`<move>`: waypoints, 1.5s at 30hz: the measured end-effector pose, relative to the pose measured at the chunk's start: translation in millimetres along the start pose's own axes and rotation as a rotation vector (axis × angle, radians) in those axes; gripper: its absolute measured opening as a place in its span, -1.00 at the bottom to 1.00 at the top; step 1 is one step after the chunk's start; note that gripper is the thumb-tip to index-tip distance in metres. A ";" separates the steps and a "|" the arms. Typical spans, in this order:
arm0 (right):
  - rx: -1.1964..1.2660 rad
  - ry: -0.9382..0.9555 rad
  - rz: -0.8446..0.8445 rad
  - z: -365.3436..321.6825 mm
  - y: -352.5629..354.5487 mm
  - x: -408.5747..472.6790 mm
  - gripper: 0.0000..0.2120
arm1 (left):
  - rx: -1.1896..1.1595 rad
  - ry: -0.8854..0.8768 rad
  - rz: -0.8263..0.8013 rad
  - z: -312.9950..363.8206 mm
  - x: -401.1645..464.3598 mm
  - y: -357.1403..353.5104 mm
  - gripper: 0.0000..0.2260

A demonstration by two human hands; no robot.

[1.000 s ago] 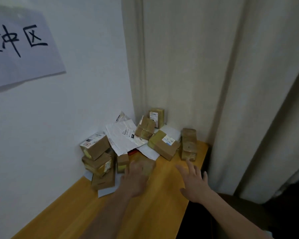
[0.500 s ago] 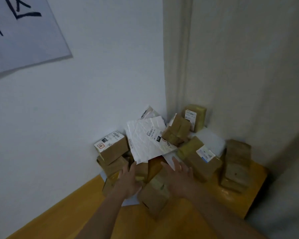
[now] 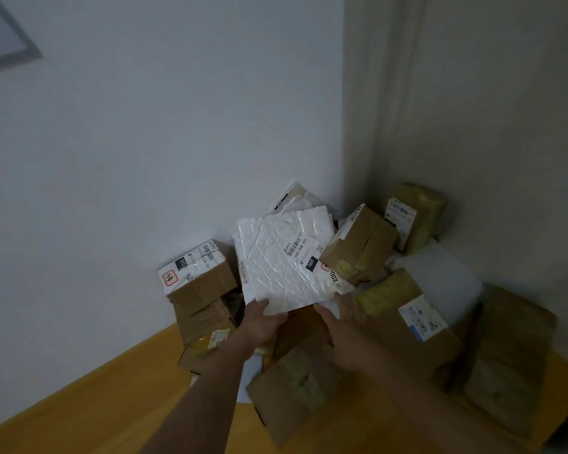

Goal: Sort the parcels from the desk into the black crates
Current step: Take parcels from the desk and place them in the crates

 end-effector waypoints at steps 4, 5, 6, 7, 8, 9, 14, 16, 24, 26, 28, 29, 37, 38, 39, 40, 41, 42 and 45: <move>0.006 -0.021 -0.011 8.9 1.3 10.7 -0.27 | -0.143 0.024 0.067 5.8 5.1 4.6 -0.40; 0.018 -0.024 -0.013 10.9 3.9 13.3 -0.28 | -0.161 -0.002 0.097 11.6 3.0 9.0 -0.43; 0.033 -0.026 -0.013 12.3 6.8 15.6 -0.28 | -0.141 -0.038 0.128 17.4 1.3 13.9 -0.46; 0.049 -0.028 -0.007 13.0 10.2 18.1 -0.27 | -0.117 -0.087 0.170 24.4 -1.1 20.6 -0.50; 0.072 -0.033 -0.001 13.5 14.2 19.6 -0.26 | -0.079 -0.144 0.213 31.7 -4.1 28.4 -0.54; 0.098 -0.038 0.008 13.4 18.4 20.9 -0.24 | -0.054 -0.191 0.255 38.6 -7.3 36.4 -0.58; 0.220 -0.055 0.069 4.5 38.2 18.6 -0.19 | -0.098 -0.365 0.391 67.2 -29.0 77.1 -0.79; 0.341 -0.063 0.071 -2.8 41.1 18.7 -0.19 | -0.104 -0.403 0.391 75.9 -38.9 89.5 -0.84; 0.925 -0.156 0.048 -23.7 43.2 7.0 -0.10 | 0.075 -0.732 0.494 110.8 -101.0 147.6 -0.71; 0.935 -0.150 0.045 -29.5 42.7 2.7 0.02 | 0.104 -0.792 0.492 115.9 -113.9 158.6 -0.68; 0.931 -0.111 0.052 -37.8 44.7 -2.2 0.09 | 0.106 -0.851 0.471 122.0 -127.9 168.1 -0.65; 0.952 -0.081 0.034 -44.3 46.8 -7.6 0.09 | 0.097 -0.873 0.464 125.0 -135.4 172.3 -0.64; 1.172 0.097 0.115 -77.6 86.5 -34.9 -0.28 | -0.085 -0.936 0.462 140.7 -190.5 214.9 -0.53; 1.172 0.089 0.183 -82.3 97.6 -43.3 -0.57 | -0.114 -0.942 0.472 141.6 -198.1 221.2 -0.56; 1.182 0.079 0.245 -85.5 107.8 -51.2 -0.79 | -0.139 -0.950 0.491 141.7 -205.0 227.5 -0.60; 1.198 0.072 0.316 -87.1 118.7 -57.4 -0.87 | -0.155 -0.964 0.521 141.6 -210.7 233.9 -0.64; 1.232 0.062 0.352 -87.8 126.3 -61.7 -0.86 | -0.161 -0.979 0.558 141.0 -214.4 240.5 -0.68; 1.264 0.065 0.389 -89.1 134.1 -66.0 -0.85 | -0.169 -0.986 0.586 139.4 -216.8 246.8 -0.69; 1.310 0.063 0.486 -93.5 157.0 -84.2 -0.80 | -0.231 -0.925 0.588 131.0 -216.8 259.3 -0.38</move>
Point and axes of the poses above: each hand's wrist, its own x-axis towards the middle knuckle, its own y-axis out of the back of the hand, z = x × y, the point moved 7 cm from there along x, towards the middle knuckle, and after that the axes turned 2 degrees about -y, right-handed, at the moved point
